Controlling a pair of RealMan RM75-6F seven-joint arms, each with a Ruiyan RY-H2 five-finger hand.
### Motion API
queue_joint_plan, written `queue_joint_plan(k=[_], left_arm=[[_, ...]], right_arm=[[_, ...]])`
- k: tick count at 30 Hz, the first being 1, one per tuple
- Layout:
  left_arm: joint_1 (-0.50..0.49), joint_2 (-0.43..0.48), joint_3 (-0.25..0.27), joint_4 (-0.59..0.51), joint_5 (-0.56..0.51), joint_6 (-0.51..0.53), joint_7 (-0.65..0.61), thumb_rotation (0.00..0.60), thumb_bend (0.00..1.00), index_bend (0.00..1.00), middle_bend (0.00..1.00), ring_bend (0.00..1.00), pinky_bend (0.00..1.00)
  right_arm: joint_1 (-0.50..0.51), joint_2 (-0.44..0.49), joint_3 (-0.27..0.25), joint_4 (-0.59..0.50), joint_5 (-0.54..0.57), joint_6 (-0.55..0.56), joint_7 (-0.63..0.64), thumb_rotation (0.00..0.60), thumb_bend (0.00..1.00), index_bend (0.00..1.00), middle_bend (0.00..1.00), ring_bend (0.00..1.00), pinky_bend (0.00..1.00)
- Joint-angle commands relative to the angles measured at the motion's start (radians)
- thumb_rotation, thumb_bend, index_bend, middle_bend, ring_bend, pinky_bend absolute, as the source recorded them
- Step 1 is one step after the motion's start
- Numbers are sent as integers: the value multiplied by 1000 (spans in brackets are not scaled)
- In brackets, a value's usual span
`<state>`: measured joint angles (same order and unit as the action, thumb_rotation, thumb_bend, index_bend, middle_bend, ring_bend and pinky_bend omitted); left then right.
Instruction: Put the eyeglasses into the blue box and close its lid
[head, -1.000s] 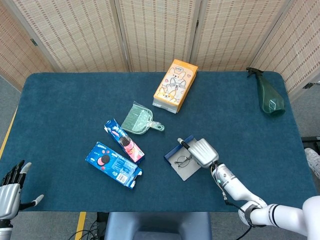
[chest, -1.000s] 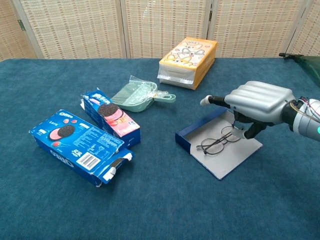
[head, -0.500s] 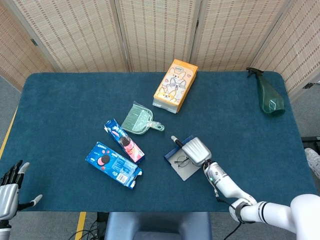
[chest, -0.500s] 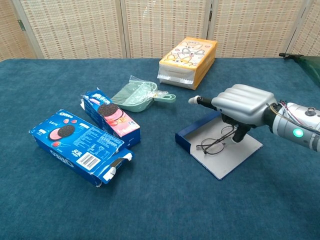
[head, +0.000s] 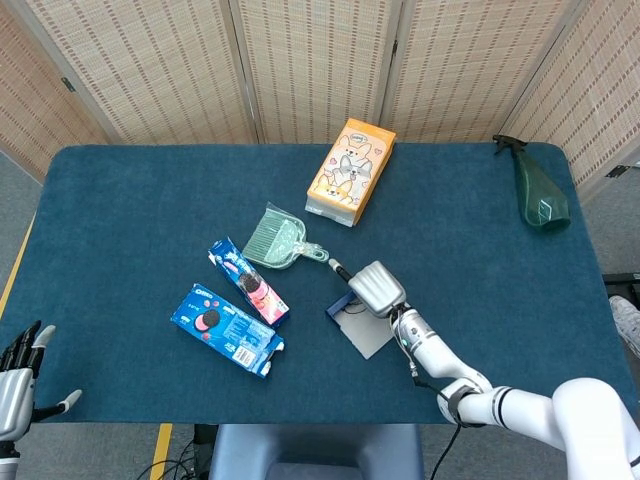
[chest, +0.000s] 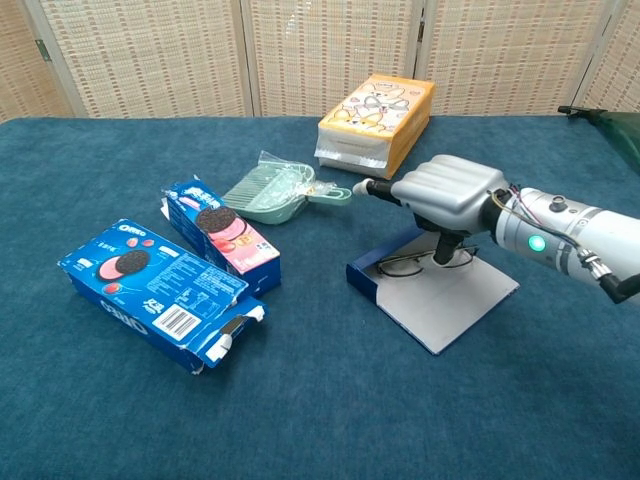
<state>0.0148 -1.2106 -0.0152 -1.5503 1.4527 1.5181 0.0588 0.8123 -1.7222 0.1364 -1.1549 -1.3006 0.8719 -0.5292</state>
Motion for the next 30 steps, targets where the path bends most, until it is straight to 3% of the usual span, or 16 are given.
queue_joint_plan(k=[1, 8, 22, 30], left_arm=[[1, 2, 0, -2, -1, 1, 2, 600, 129, 0, 0, 0, 156], [3, 4, 2, -5, -3, -1, 7, 600, 130, 0, 0, 0, 156], [-1, 0, 2, -5, 0, -8, 9, 600, 129, 0, 0, 0, 156], [0, 2, 2, -8, 3, -5, 11, 600, 130, 0, 0, 0, 156]], right_arm=[[15, -19, 7, 22, -6, -3, 12, 600, 206, 11, 1000, 1000, 1000], [30, -34, -1, 23, -38, 5, 38, 600, 205, 11, 1000, 1000, 1000], [7, 35, -20, -27, -43, 26, 33, 600, 205, 11, 1000, 1000, 1000], [37, -29, 1, 26, -10, -11, 23, 600, 205, 11, 1000, 1000, 1000]])
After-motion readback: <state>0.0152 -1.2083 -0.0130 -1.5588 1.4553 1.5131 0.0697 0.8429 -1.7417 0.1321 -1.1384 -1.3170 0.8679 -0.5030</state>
